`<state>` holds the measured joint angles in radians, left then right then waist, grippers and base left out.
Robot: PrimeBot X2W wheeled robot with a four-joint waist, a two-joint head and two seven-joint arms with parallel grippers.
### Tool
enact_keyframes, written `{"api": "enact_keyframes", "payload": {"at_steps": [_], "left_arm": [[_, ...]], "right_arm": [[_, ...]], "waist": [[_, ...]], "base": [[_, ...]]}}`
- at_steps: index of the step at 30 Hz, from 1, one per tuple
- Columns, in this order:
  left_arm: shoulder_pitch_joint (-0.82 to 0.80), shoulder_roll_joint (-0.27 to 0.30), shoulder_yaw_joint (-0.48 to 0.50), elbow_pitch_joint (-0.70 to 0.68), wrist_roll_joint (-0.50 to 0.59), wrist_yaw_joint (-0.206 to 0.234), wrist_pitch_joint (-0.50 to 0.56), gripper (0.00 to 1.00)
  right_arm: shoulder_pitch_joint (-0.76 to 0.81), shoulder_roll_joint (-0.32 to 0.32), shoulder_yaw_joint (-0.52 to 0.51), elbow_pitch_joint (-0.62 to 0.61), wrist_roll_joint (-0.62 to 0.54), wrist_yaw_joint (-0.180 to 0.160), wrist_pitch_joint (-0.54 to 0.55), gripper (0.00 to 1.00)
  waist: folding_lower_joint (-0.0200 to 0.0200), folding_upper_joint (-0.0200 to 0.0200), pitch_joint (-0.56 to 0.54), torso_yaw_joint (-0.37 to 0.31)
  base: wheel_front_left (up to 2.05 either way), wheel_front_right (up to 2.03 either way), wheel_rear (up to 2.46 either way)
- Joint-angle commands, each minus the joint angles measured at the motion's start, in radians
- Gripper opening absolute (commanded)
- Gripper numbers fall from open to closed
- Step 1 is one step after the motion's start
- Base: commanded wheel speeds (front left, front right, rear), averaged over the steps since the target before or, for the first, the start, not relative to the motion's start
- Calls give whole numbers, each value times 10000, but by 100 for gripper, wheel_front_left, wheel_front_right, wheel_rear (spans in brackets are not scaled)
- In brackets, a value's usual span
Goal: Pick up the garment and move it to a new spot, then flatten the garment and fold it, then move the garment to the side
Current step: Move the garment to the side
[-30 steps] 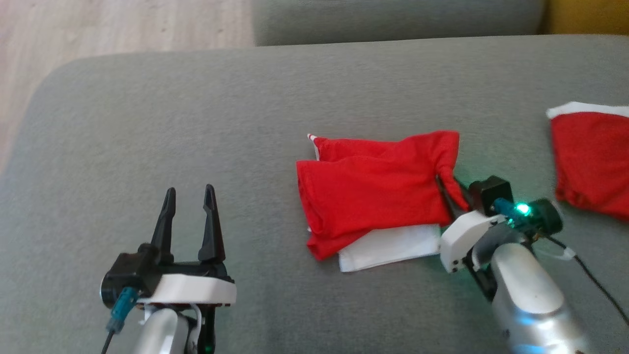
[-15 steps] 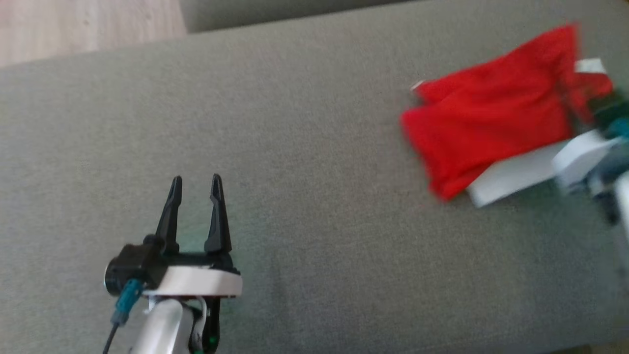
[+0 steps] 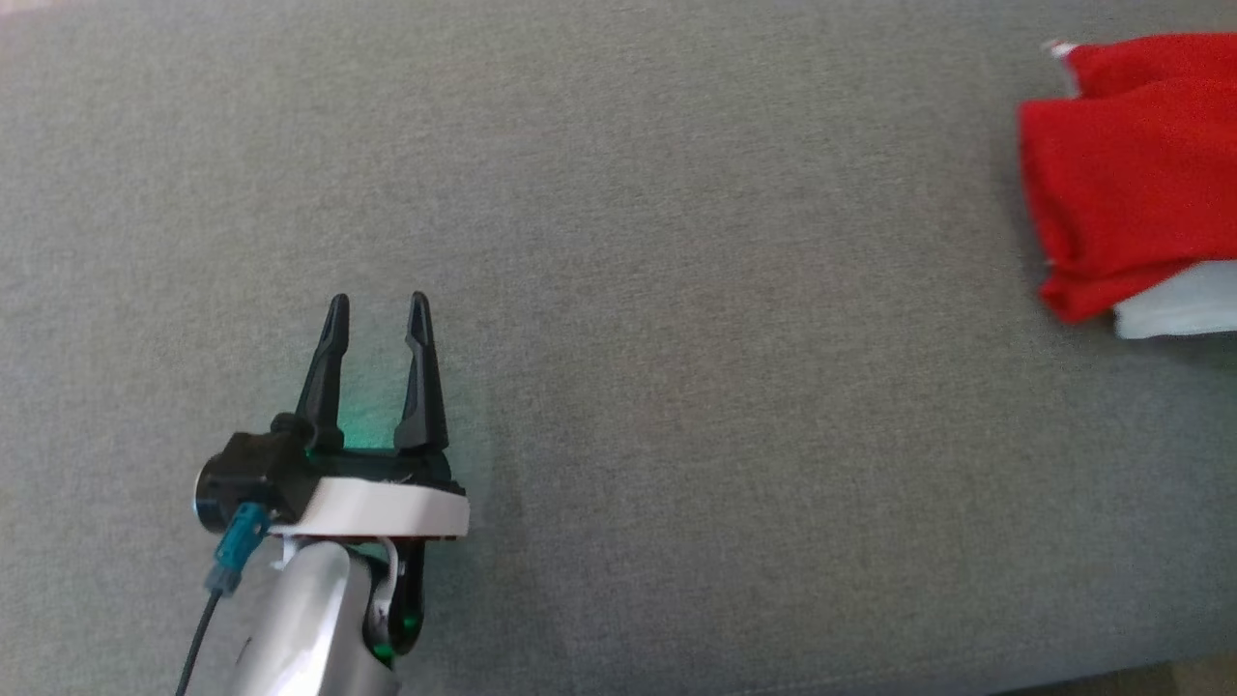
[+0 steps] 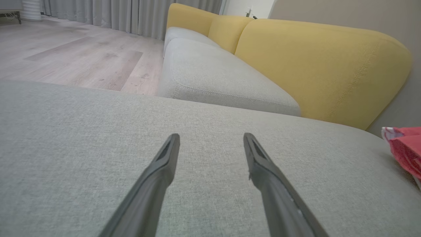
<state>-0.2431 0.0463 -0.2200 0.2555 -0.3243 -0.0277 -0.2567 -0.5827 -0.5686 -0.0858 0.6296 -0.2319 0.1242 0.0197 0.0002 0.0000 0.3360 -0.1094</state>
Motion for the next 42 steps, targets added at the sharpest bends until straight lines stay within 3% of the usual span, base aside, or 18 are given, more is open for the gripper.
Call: {"api": "enact_keyframes", "payload": {"at_steps": [1, 6, 7, 8, 9, 10, 19, 25, 31, 34, 42], "left_arm": [[-293, 39, 417, -272, 72, -40, -51, 100], [-276, 39, 539, -273, 110, -72, -51, 100], [-269, 39, 557, -266, 119, -80, -51, 100], [-269, 39, 557, -266, 119, -80, -51, 100], [-267, 39, 577, -256, 129, -88, -51, 100], [-266, 39, 602, -238, 140, -94, -51, 100], [-147, 39, 710, -105, 62, -101, -51, 100], [187, 39, 850, -160, -44, -22, -51, 100], [735, 39, 1042, -324, -83, 108, -51, 100], [1010, 39, 1052, -472, -120, 111, -51, 100], [1834, 39, 1036, -557, -362, 232, -51, 100]], "right_arm": [[-27, -437, -481, -86, 160, 65, -35, 0], [25, 2, -769, -341, -232, 65, 289, 0], [48, 77, -859, -416, -306, 65, 321, 8], [48, 77, -859, -416, -306, 65, 321, 8], [53, 170, -983, -473, -324, 65, 328, 97], [65, 257, -1070, -490, -335, 65, 360, 100], [80, 910, -1335, -902, -441, 65, 254, 100], [53, 2103, -871, -1666, 76, 65, -230, 100], [567, 4093, -349, -2821, 1636, 65, -423, 100], [1216, 4794, -40, -3368, 2310, 65, -713, 100], [3462, 5178, 824, -3452, 4345, 65, -2464, 100]], "waist": [[-2, 0, 84, 96], [-2, 0, 95, 90], [-2, 0, 91, 82], [-2, 0, 91, 82], [-2, 0, 86, 72], [-2, 0, 65, 60], [-2, 0, -522, -16], [-2, 0, -1361, 22], [-2, 0, -2283, 248], [-2, 0, -2626, 438], [-2, 0, -3200, 899]], "base": [[0, 0, 0], [0, 0, 0], [0, 0, 0], [0, 0, 0], [0, 0, 0], [0, 0, 0], [0, 0, 0], [0, 0, 0], [0, 0, 0], [0, 0, 0], [0, 0, 0]]}}
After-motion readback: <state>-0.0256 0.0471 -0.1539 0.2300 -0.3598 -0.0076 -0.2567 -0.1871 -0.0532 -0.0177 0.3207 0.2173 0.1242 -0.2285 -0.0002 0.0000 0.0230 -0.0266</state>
